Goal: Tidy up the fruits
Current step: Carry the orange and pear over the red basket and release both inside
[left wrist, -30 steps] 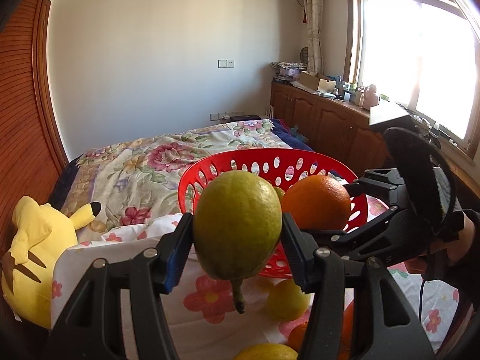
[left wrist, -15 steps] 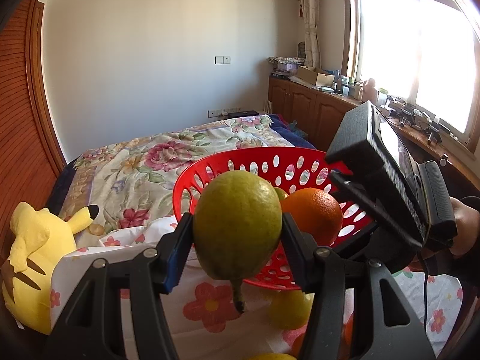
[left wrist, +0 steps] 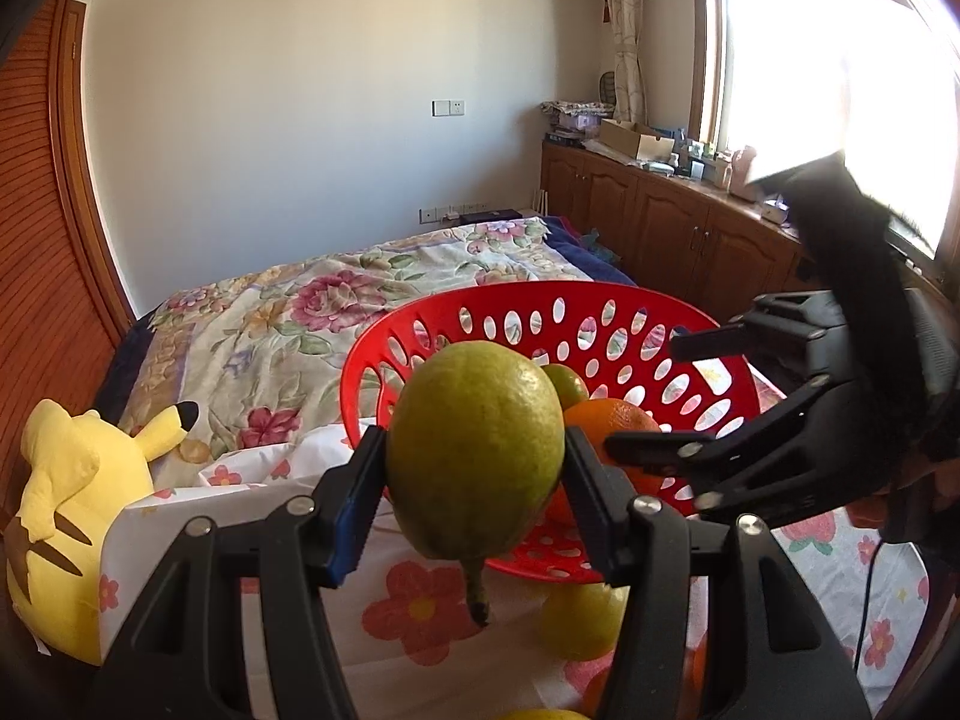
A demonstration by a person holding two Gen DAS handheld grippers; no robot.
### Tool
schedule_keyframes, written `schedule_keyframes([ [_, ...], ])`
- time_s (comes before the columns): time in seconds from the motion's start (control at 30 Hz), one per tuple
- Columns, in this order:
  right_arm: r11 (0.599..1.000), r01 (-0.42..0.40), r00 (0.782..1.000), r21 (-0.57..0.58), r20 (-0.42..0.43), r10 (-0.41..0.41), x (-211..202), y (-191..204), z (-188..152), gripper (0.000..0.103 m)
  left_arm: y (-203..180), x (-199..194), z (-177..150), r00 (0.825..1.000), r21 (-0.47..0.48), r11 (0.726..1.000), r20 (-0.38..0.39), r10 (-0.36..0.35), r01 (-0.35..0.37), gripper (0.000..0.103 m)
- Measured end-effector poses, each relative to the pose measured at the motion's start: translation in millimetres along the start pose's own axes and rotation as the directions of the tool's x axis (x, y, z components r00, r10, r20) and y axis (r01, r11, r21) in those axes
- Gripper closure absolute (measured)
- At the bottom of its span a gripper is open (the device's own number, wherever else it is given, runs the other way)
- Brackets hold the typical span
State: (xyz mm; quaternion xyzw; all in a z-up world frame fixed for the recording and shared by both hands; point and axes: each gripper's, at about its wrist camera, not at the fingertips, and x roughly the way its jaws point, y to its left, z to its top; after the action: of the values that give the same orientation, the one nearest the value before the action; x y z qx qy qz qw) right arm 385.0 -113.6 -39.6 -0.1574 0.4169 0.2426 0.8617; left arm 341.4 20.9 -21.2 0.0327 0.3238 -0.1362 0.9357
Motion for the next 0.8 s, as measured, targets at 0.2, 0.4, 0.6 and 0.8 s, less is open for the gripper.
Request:
schedule_keyframes([
  [0.2,0.999,0.009,0.996,0.039,0.092,-0.012,-29.1,-11.9,-7.9,0.016,-5.2,19.2,-3.1,0.999,0.000,1.000,-0.050,0.014,-0.014,0.046],
  [0.4,0.998,-0.014,0.992,0.066,0.125,0.006,-41.3,-18.1,-13.1,0.016,-13.9,25.0,-6.1,0.998,0.021,1.000,-0.067,0.021,-0.020,0.046],
  [0.6,0.999,-0.003,0.993,0.049,0.121,-0.003,-39.6,-15.6,-24.3,0.016,-14.7,17.5,-7.8,0.999,0.012,0.999,-0.040,0.036,-0.036,0.046],
  [0.8,0.997,0.004,0.989,0.072,0.144,-0.015,-56.8,-14.4,-42.6,0.016,-21.3,-14.0,-20.2,1.000,0.010,1.000,0.001,0.020,-0.020,0.046],
])
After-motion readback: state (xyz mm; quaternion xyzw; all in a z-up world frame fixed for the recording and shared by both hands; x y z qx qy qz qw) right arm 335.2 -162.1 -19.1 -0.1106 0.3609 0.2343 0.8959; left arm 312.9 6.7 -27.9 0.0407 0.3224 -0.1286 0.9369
